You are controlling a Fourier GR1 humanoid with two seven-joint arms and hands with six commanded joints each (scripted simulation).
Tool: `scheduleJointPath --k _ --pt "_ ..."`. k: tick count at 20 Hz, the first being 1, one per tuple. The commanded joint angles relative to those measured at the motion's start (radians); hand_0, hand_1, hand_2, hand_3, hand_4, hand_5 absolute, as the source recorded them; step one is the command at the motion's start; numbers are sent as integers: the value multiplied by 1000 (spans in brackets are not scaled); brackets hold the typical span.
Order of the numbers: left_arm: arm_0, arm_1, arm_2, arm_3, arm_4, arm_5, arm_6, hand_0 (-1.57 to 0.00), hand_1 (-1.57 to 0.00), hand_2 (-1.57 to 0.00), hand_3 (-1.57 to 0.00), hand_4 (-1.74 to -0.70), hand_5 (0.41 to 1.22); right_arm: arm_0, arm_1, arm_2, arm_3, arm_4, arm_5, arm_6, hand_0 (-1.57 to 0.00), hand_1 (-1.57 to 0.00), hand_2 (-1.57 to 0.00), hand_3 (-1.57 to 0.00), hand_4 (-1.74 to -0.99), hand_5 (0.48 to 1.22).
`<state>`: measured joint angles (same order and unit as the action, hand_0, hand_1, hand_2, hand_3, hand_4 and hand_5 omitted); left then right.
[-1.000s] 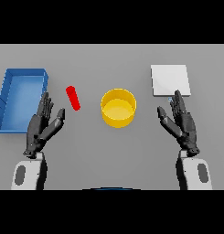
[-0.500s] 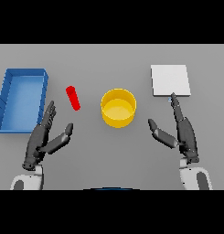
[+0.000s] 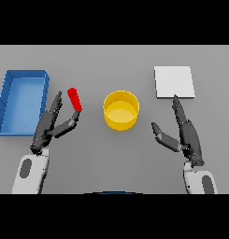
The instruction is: Pick up the red beaker and tilt it to pour out 1 green nut into yellow bowl. Pick up the yellow bowl and place it on the metallic measuring scale.
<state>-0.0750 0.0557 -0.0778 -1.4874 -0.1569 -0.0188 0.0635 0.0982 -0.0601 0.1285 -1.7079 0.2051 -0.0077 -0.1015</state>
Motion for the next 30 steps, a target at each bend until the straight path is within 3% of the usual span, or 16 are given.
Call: scheduleJointPath --k 1,7,14,22,24,26,27,30 --pt "-41 2 12 48 0 1 1 1 1 1 1 -1176 640 -1 -4 -4 -6 0 -2 5 1 1 1 1 -1225 627" --pt "-164 -5 20 186 -15 -3 -77 1 1 1 1 -1200 651 -5 1 -6 0 -4 -3 12 1 1 1 1 -1222 627" --pt "-309 -19 51 368 -47 47 -68 1 1 1 1 -1203 671 13 -3 -11 -8 -16 5 1 1 1 1 1 -1238 638" --pt "-389 -55 136 533 19 64 -224 -4 -7 -54 -37 -1328 738 8 -6 -17 -24 -23 2 17 1 1 1 1 -1244 644" --pt "-406 -77 146 563 25 79 -253 -207 -230 -287 -254 -1401 787 6 2 -8 -19 -11 -3 30 1 1 1 1 -1240 645" --pt "-427 -79 158 593 4 137 -254 -551 -588 -662 -728 -1471 943 2 -5 -18 -13 -16 -3 29 1 1 1 1 -1237 648" --pt "-432 -78 144 597 -24 156 -254 -755 -783 -844 -884 -1519 999 5 -1 -12 -19 -13 -3 29 1 1 1 1 -1239 648" --pt "-438 -79 117 602 -61 171 -276 -1153 -1168 -1199 -1108 -1615 1107 13 -3 -14 -26 -14 -4 21 1 1 1 1 -1241 650"
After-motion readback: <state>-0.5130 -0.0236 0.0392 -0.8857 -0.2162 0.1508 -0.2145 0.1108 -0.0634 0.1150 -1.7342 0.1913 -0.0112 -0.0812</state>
